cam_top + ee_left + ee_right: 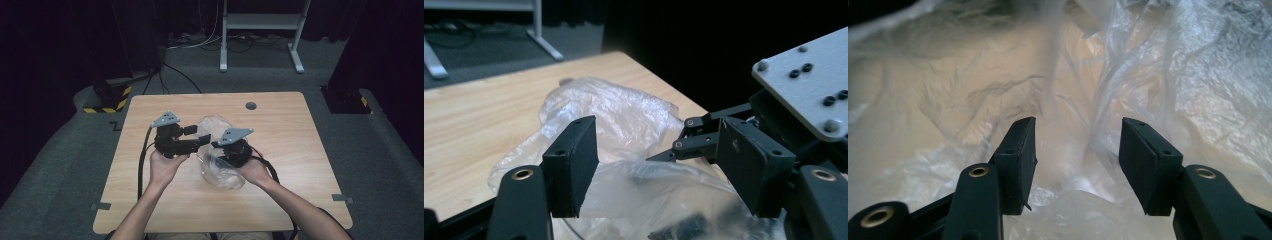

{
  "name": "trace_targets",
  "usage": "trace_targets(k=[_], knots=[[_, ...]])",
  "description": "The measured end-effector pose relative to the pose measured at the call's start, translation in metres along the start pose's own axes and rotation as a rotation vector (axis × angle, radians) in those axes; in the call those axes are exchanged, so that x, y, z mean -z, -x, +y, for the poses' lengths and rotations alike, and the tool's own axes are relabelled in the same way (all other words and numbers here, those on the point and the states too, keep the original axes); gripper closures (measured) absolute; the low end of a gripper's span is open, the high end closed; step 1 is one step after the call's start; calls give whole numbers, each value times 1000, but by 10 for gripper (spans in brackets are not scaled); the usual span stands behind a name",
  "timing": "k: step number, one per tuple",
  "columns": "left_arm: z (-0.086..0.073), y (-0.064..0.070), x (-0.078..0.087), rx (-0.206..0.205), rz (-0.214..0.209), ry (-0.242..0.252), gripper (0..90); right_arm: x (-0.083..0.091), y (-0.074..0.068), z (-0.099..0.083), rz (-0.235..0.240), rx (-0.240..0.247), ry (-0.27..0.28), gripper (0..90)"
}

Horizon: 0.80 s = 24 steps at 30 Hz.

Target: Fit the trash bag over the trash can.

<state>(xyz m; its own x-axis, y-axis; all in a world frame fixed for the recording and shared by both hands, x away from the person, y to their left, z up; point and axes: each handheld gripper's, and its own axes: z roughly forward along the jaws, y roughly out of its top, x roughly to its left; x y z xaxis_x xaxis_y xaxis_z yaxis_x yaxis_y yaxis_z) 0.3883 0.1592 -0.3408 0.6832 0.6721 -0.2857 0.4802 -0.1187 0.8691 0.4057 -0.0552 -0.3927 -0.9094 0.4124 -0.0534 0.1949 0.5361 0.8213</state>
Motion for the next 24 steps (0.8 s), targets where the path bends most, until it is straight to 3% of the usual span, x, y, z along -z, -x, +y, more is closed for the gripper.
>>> trace_targets(k=[4, 8, 12, 18, 24], knots=[[0, 4, -13, -42, 1, -41, 371, 7, 3, -5, -33, -14, 2, 479], [1, 10, -29, -71, -26, -78, 413, 18, 8, -10, -61, -48, 19, 476], [2, 16, -44, -114, -37, -133, 544, 29, 9, -16, -93, -53, 31, 484], [2, 20, -62, -168, -57, -190, 811, 47, 14, -26, -141, -99, 51, 500], [3, 17, -67, -189, -84, -206, 896, 60, 21, -33, -157, -152, 77, 501]])
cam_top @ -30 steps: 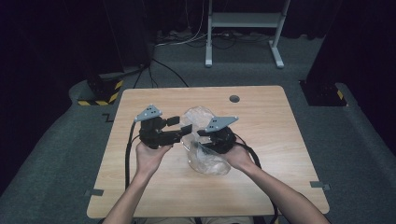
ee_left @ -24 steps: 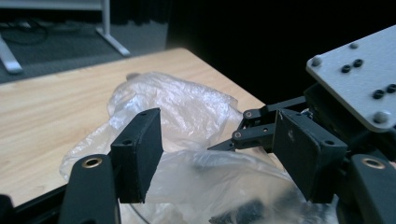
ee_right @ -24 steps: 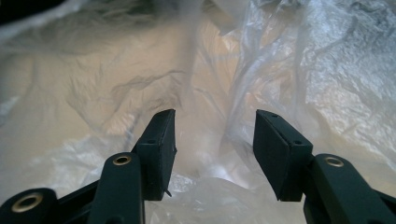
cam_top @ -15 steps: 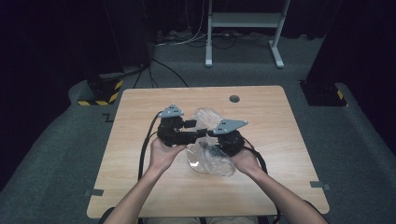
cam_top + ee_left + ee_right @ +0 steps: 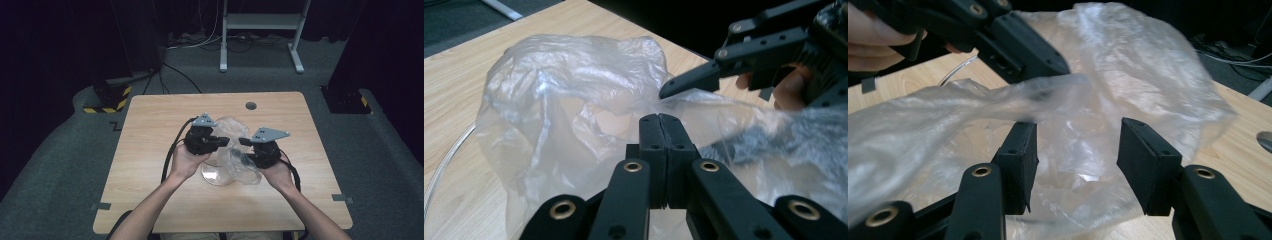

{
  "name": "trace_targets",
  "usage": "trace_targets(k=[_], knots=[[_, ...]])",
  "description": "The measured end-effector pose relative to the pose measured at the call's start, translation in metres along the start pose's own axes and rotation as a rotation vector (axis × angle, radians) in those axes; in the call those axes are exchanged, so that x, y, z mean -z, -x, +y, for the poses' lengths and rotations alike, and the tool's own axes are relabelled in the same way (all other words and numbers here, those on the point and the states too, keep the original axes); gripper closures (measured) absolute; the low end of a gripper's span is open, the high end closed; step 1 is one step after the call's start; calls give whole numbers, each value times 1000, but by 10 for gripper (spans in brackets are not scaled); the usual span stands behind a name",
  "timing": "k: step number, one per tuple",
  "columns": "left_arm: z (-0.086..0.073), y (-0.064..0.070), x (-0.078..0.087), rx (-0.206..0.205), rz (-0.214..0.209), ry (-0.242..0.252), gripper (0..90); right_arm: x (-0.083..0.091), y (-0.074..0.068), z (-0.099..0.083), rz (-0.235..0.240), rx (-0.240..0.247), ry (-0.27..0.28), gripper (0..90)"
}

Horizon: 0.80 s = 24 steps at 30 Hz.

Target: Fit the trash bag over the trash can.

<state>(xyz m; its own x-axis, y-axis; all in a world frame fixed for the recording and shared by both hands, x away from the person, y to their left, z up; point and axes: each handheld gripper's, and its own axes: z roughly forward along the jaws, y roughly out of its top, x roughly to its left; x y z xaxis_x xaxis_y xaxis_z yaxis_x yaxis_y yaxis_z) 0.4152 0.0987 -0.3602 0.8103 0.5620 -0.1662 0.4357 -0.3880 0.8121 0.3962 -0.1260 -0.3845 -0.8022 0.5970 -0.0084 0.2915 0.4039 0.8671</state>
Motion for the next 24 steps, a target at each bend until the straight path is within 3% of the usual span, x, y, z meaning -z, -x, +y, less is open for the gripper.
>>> trace_targets(k=[3, 9, 16, 24], knots=[[0, 0, 1, -14, -4, 2, 899, 5, 3, 0, -1, -22, 23, 503], [-5, 4, 11, -34, 14, 7, 900, 10, 6, 6, 16, -15, 80, 505], [-23, -4, 37, 28, 49, 31, 900, -10, 5, 20, 97, 1, 65, 500], [-45, -17, 62, 86, 76, 9, 900, -34, -6, 29, 180, 53, 28, 501]])
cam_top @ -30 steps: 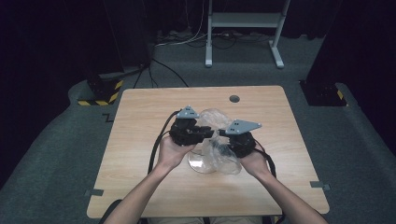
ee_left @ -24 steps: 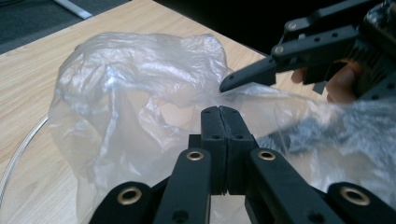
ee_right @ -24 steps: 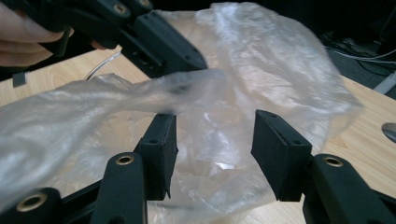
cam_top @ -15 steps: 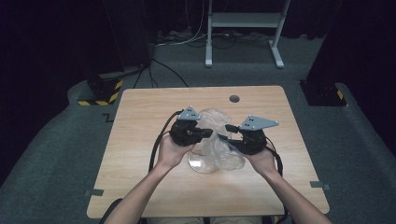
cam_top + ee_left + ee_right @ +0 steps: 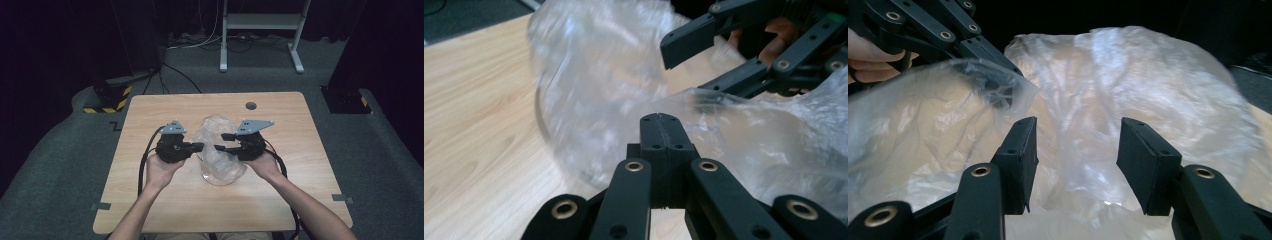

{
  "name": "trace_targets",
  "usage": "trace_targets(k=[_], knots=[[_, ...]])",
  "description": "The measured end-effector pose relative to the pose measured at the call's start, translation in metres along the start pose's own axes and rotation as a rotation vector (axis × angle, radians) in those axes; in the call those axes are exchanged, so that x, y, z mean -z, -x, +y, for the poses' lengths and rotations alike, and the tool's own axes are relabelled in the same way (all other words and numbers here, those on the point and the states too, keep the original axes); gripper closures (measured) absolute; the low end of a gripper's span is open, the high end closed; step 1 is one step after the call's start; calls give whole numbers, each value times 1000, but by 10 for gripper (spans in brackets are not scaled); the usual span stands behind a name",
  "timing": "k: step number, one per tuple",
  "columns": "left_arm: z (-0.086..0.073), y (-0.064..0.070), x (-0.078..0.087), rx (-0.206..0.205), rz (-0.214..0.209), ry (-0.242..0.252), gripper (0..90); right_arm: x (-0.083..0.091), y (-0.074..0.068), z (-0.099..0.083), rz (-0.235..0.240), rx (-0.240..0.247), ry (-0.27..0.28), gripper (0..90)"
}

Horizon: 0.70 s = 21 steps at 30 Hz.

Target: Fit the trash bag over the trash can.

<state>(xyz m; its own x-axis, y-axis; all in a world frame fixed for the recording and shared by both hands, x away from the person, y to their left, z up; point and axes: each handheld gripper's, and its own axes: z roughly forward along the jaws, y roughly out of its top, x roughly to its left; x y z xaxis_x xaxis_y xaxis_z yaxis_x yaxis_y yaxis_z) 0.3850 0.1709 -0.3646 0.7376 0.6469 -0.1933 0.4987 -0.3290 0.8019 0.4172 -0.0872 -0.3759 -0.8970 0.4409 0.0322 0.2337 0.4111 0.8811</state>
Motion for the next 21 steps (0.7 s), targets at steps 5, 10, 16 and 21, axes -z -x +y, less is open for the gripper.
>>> trace_targets(k=[5, 10, 16, 21], knots=[[-14, -9, 6, 6, -1, -30, 898, -9, -3, 3, 33, 14, -21, 502], [-22, -17, 8, 22, -7, -37, 893, -14, -3, 3, 57, 16, -27, 501], [-30, -29, 4, 61, 14, -54, 825, -13, -7, 1, 69, 23, -37, 500], [-30, -36, 6, 96, 55, -25, 708, -8, -10, -4, 64, 39, -35, 496]])
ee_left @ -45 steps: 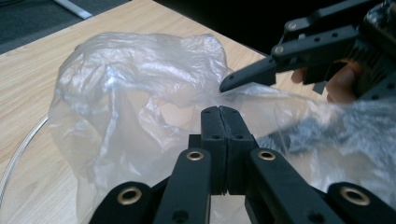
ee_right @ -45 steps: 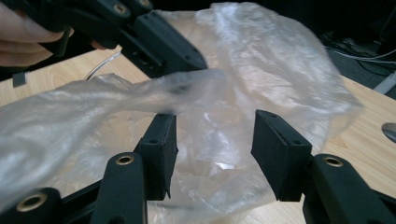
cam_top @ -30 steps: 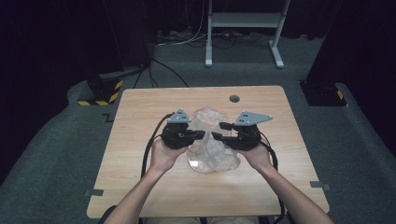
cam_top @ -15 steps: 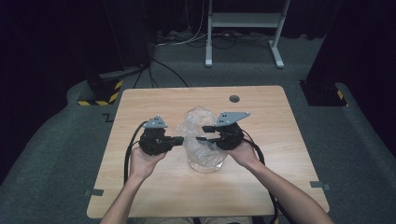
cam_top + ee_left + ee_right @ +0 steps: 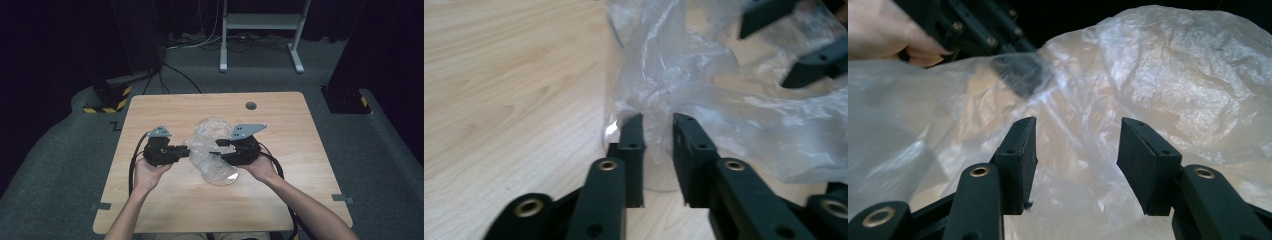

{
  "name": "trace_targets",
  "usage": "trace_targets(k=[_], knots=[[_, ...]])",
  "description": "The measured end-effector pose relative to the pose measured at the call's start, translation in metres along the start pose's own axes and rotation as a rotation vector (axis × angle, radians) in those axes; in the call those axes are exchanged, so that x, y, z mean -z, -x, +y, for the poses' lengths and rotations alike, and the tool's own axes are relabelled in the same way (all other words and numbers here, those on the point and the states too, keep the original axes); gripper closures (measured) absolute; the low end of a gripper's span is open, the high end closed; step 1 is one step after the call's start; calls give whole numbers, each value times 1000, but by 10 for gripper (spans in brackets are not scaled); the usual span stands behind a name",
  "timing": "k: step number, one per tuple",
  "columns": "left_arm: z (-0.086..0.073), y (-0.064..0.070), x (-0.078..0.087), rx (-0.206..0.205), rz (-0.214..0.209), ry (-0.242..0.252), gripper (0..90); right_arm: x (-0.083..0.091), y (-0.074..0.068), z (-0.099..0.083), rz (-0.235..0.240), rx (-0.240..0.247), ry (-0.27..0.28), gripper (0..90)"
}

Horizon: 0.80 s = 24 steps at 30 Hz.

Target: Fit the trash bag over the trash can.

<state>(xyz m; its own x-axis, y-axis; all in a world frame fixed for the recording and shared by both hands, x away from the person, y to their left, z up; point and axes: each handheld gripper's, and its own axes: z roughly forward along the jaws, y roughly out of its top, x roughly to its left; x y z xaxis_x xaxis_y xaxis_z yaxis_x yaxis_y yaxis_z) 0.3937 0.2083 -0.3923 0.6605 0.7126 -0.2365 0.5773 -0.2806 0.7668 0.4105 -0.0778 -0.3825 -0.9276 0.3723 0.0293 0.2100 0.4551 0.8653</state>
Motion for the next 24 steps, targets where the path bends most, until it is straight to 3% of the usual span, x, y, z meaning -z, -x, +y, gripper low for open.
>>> trace_targets(k=[6, 13, 17, 24], knots=[[2, -16, -5, 66, 1, 26, 651, 10, -4, -8, -29, 18, -10, 494], [10, -26, -22, 86, 19, 30, 626, 25, -5, -16, -78, 14, -18, 496], [15, -31, -29, 120, 19, 53, 612, 35, -6, -21, -105, 10, -26, 498], [22, -36, -40, 140, 35, 89, 585, 49, -8, -29, -147, -1, -31, 501]])
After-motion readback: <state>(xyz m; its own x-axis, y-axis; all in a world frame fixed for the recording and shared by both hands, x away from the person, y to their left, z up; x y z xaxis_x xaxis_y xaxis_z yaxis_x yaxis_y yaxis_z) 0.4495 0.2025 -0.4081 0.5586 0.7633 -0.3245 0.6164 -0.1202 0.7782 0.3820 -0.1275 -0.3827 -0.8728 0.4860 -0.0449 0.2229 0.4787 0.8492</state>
